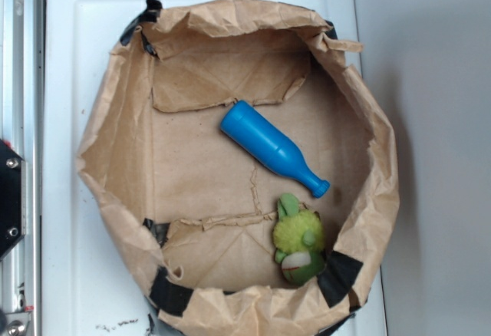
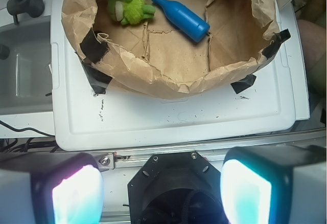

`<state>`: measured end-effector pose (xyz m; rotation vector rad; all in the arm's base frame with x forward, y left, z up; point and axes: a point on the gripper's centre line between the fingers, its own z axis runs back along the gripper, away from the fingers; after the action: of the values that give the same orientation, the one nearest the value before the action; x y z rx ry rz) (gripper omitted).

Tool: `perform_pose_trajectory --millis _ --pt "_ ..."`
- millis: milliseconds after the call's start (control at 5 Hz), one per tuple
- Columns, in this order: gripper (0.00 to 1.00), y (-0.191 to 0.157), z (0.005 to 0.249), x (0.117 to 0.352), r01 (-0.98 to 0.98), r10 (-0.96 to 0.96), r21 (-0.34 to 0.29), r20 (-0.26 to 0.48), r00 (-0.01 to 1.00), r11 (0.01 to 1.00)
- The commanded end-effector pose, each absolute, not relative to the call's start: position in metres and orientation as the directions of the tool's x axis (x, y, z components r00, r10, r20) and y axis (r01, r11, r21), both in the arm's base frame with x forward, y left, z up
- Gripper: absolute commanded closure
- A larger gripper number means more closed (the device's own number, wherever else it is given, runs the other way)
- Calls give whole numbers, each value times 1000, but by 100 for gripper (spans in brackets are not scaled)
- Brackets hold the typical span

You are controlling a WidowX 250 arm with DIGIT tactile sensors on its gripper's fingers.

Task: Grab the blue bottle.

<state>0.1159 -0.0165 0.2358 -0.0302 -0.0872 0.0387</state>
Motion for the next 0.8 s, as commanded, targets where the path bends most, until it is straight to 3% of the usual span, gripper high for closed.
perform_pose_trajectory --millis 0,400,600 --pt "0 -16 236 116 -37 40 -32 86 995 999" --pt "0 -26 212 210 -162 163 -22 60 985 987" --pt "0 -19 199 239 -180 180 -13 83 980 984"
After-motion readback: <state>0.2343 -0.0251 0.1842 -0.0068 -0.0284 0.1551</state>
